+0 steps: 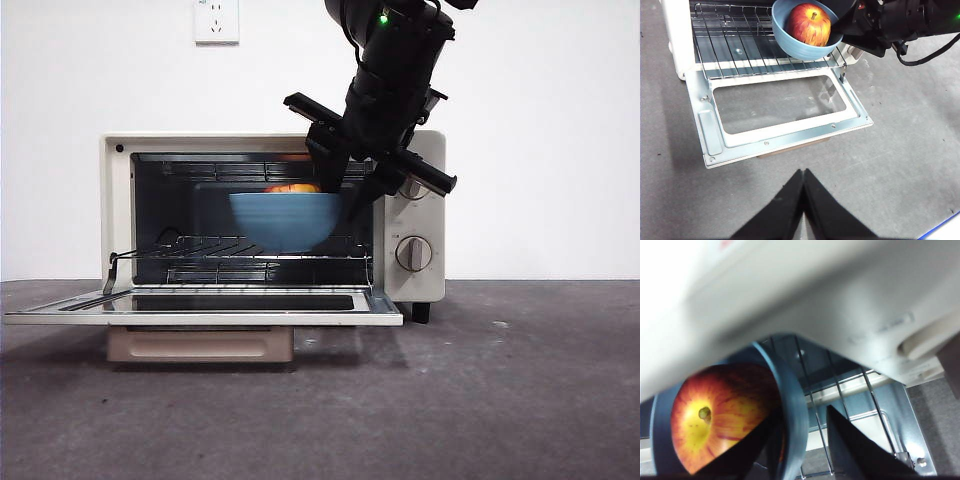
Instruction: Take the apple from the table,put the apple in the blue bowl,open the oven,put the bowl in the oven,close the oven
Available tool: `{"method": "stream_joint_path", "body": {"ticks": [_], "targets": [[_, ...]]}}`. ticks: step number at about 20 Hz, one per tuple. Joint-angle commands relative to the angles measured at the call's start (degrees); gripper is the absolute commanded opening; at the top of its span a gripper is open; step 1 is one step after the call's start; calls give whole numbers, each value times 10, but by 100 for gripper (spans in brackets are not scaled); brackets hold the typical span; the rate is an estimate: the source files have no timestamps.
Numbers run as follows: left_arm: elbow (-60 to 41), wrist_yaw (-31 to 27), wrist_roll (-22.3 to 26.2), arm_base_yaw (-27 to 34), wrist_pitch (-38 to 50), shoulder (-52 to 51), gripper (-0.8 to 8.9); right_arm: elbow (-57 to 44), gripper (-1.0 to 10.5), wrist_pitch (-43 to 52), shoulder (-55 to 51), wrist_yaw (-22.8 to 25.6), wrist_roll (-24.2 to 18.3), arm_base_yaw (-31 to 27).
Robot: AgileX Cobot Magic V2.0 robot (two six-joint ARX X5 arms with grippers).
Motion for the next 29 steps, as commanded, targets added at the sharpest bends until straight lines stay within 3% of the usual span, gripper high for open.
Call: {"method": "stream_joint_path", "body": {"ticks": [1,10,15,19,26,29], "targets": [[3,-1,7,-2,3,2,7,15,148,5,11,2,-10,8],[3,-1,7,-2,4,3,7,15,153,5,-11,13,-46,13],[3,-1,13,-2,5,4,7,15,153,-8,-31,-7,-72,19],[2,-1,14,-1,26,15,7,15,153,-27,-91,-4,-167,36],[-49,-1,5,32,129,89,6,15,153,-171,-254,-2,-434,83],[-72,31,0,74,191,139,6,15,153,-268,-308,-1,-482,92]]}}
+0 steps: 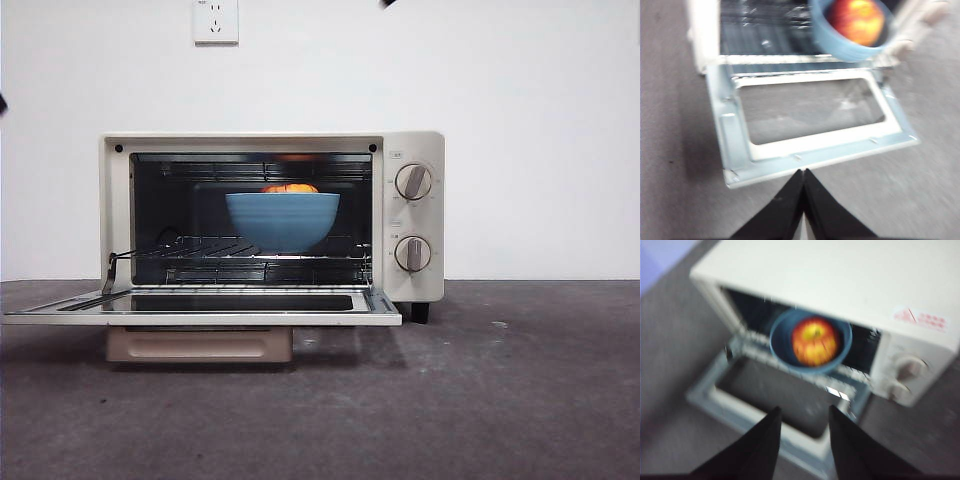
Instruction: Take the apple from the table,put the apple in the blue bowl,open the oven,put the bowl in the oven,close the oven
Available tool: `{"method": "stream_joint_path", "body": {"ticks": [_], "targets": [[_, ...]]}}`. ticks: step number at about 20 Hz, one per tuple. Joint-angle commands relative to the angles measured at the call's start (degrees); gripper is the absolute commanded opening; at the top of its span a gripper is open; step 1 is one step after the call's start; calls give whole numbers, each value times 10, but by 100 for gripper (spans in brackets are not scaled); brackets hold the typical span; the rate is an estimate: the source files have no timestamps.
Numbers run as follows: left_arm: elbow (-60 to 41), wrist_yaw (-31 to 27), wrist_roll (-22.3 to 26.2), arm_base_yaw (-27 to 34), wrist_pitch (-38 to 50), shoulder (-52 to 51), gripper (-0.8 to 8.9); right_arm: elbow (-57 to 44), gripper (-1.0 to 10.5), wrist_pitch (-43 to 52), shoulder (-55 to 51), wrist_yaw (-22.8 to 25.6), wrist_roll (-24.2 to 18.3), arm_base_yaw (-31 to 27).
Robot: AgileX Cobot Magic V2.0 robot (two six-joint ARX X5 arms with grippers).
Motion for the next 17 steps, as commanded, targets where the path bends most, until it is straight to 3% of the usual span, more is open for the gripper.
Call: {"method": "stream_joint_path", "body": {"ticks": [1,7,17], "targets": [[-4,37,-4,32,52,41,6,12,153,-55,-22,3,-62,7],[-4,90,-14,116,151,213,6,10,153,-153,-97,2,-71,11],[-4,105,-19,131,276,448,6,-40,153,-184,-200,2,-69,28]]}}
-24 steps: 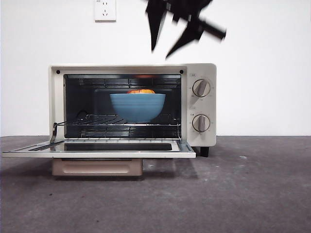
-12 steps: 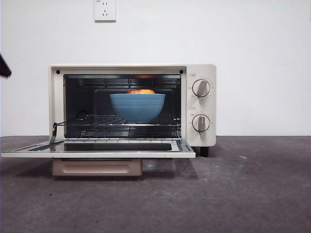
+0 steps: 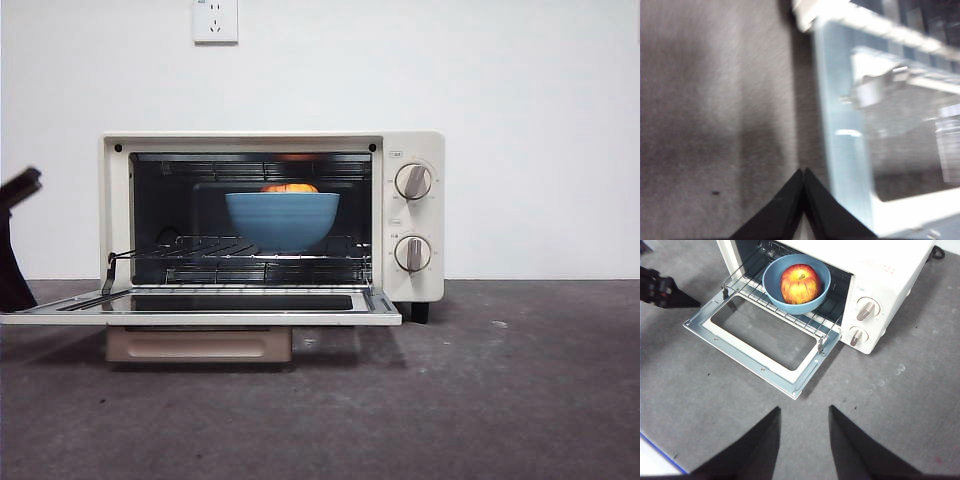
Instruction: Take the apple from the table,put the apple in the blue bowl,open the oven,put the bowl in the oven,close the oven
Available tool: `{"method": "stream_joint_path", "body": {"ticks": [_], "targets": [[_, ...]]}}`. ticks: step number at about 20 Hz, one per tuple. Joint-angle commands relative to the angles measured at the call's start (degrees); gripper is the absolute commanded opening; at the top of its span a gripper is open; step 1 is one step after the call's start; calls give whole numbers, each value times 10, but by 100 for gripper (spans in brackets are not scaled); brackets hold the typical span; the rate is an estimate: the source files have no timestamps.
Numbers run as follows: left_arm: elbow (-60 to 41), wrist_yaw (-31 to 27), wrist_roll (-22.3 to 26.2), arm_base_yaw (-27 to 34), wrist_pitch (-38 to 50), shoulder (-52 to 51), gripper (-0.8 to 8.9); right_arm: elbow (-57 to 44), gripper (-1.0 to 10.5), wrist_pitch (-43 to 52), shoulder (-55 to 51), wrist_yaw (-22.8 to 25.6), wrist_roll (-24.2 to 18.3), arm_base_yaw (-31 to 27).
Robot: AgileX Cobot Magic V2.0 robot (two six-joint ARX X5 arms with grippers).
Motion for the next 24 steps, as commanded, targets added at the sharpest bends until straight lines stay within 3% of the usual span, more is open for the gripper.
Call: {"method": "stream_joint_path", "body": {"ticks": [1,9,13,18,24], "targets": [[2,7,-3,1,20,33,6,-8,153,2,-10,1,-3,6],[2,94,-3,-8,39,89,6,-18,153,6,-44,1,-2,6],[2,187,-25,-4,69,92,6,-18,153,6,-53,5,-1,6],[2,255,-105,1,162,92,6,-18,153,5,-63,5,9,6],[3,254,-253,1,379,92,6,-18,153,-1,-70,5,15,6]]}}
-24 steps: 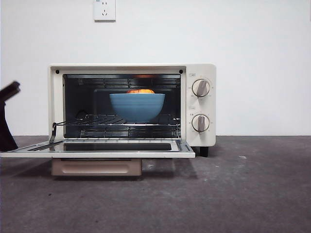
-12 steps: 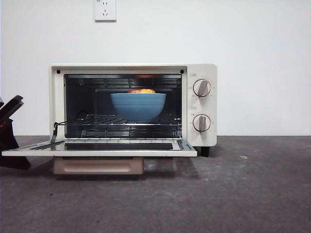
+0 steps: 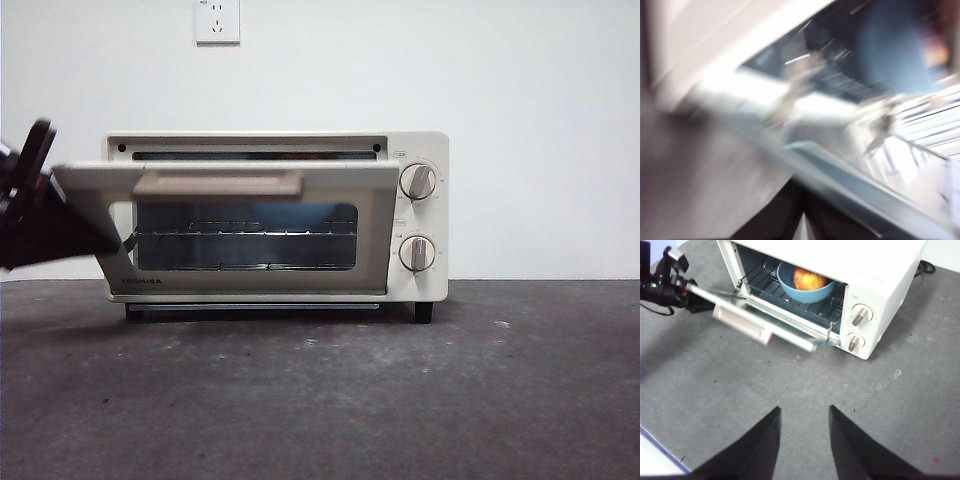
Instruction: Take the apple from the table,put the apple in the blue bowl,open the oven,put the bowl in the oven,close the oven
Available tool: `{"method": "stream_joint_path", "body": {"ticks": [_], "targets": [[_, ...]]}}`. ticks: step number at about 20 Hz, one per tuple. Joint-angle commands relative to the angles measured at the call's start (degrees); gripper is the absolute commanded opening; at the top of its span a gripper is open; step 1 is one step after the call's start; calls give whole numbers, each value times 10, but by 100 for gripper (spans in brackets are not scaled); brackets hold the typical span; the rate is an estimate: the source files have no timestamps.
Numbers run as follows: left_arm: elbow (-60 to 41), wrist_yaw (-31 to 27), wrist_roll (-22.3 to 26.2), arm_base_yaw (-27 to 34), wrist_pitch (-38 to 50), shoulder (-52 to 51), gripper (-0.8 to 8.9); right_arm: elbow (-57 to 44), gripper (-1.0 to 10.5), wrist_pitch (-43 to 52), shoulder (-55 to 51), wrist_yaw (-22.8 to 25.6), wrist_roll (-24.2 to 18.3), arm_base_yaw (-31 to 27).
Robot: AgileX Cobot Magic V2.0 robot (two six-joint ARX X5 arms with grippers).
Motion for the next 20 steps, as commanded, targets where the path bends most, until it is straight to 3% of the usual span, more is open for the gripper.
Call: {"method": "stream_joint_path", "body": {"ticks": [1,4,11,16,20], "targets": [[9,-3,-83,0,96,7,6,4,153,-5,4,2,10,6],[23,-27,-111,0,137,7,6,4,153,-15,4,2,12,6],[32,-14,-125,-3,112,-14,7,-17,153,-3,4,-3,15,7],[32,-18,-67,-10,16,-83,7,-90,153,72,-15,-18,15,7],[32,-77,17,-21,-114,-171,7,-175,153,176,-35,-44,15,7]]}}
